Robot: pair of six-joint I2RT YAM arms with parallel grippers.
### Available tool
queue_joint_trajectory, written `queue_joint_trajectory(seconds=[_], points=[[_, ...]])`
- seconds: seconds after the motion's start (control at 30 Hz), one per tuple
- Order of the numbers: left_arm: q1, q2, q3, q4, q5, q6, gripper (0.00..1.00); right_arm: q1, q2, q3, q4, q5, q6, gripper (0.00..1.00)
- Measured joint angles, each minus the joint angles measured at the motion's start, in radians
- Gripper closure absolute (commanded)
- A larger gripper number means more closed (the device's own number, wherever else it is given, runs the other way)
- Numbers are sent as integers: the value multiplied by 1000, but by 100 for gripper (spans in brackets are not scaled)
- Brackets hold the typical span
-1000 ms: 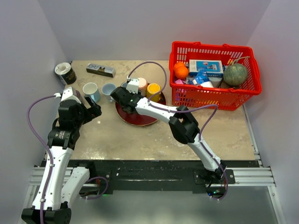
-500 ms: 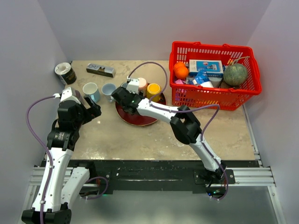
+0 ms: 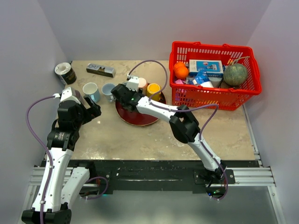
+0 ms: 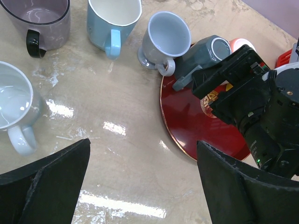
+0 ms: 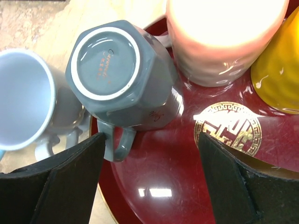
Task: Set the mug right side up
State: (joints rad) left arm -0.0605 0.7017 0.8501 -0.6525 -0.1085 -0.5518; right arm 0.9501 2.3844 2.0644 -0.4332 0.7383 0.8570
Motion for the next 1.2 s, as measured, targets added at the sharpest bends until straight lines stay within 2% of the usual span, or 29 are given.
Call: queue_joint_trajectory(seconds=[0.37, 0.6, 0.8, 0.97, 1.07, 1.2], points=[[0, 0, 0, 0, -2, 3, 1, -21, 81, 87, -2, -27, 13, 14], [-1, 0, -4, 0, -3, 14, 1, -31, 103, 87, -14, -50, 30, 41], [-1, 1, -11, -1, -3, 14, 1, -26, 100, 84, -21, -49, 25, 45], [-1, 1, -13, 0, -3, 14, 1, -25, 98, 84, -31, -48, 6, 59], [-1, 1, -13, 0, -3, 14, 1, -25, 98, 84, -31, -47, -9, 71], [-1, 1, -14, 0, -3, 14, 1, -24, 98, 84, -30, -44, -34, 75]])
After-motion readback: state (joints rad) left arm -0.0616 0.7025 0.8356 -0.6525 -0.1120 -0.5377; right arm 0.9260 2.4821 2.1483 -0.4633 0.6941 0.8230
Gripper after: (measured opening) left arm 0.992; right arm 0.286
